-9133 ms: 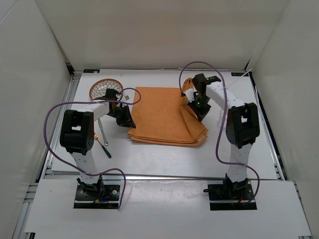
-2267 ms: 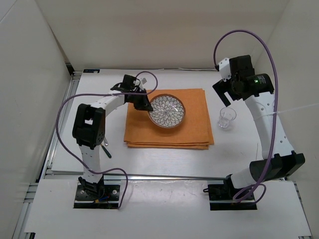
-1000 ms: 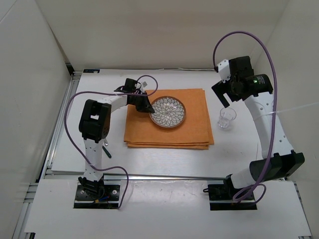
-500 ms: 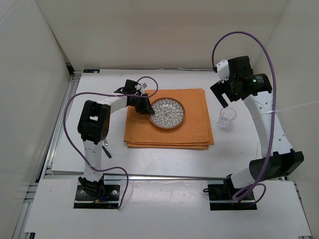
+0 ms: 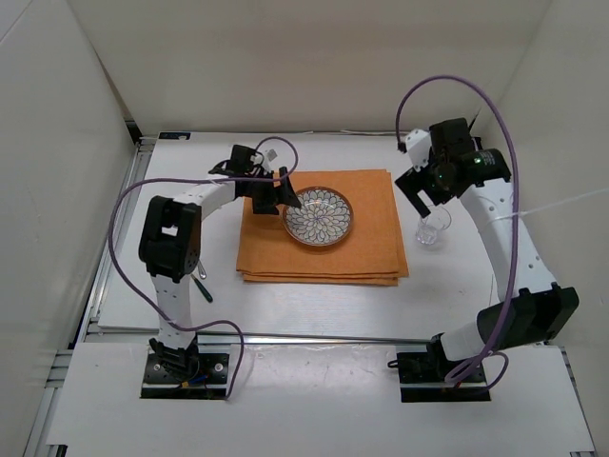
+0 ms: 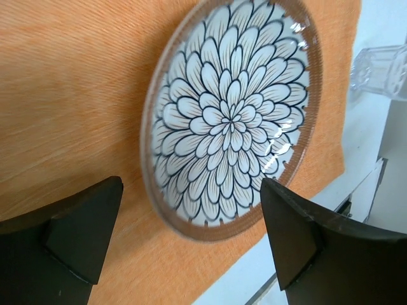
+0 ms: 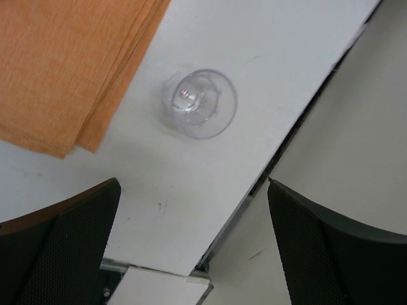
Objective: Set the dinner table for one person
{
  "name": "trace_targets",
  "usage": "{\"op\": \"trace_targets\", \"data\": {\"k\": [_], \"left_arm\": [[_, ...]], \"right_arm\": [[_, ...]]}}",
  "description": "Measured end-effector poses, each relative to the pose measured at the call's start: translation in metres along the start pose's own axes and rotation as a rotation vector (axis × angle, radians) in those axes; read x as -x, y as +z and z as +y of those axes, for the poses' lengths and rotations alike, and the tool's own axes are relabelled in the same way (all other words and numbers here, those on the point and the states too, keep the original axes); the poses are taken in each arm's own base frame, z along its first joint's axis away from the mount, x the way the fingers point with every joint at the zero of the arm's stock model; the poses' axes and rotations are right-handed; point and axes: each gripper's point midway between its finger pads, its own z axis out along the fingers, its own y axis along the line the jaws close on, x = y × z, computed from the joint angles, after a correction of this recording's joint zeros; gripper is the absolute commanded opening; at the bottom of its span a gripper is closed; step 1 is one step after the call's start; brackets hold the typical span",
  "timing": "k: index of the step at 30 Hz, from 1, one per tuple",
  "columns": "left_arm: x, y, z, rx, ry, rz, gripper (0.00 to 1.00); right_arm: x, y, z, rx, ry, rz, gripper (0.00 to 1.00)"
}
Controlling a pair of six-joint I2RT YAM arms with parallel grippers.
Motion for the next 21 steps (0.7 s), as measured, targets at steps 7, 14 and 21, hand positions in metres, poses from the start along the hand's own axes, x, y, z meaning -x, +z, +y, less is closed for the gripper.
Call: {"op": "trace_targets", "data": {"k": [7,14,21], "left_arm": [[0.061,-0.077,0.016,0.041,0.058,-0.148,1.00],[0.084,-0.178,0.079,0.257,0.110,-0.290,1.00],[0.072,-0.228,0.107,0.432,0.156,-0.305,1.00]], "right_arm": [[-0.066,0.058,0.042,0.146,-0.118,0.179,0.87],[-0.063,0.086,0.030,0.159,-0.111,0.139,0.75],[-0.056,0.114,0.042,0.223,-0.144,0.099,0.67]]}}
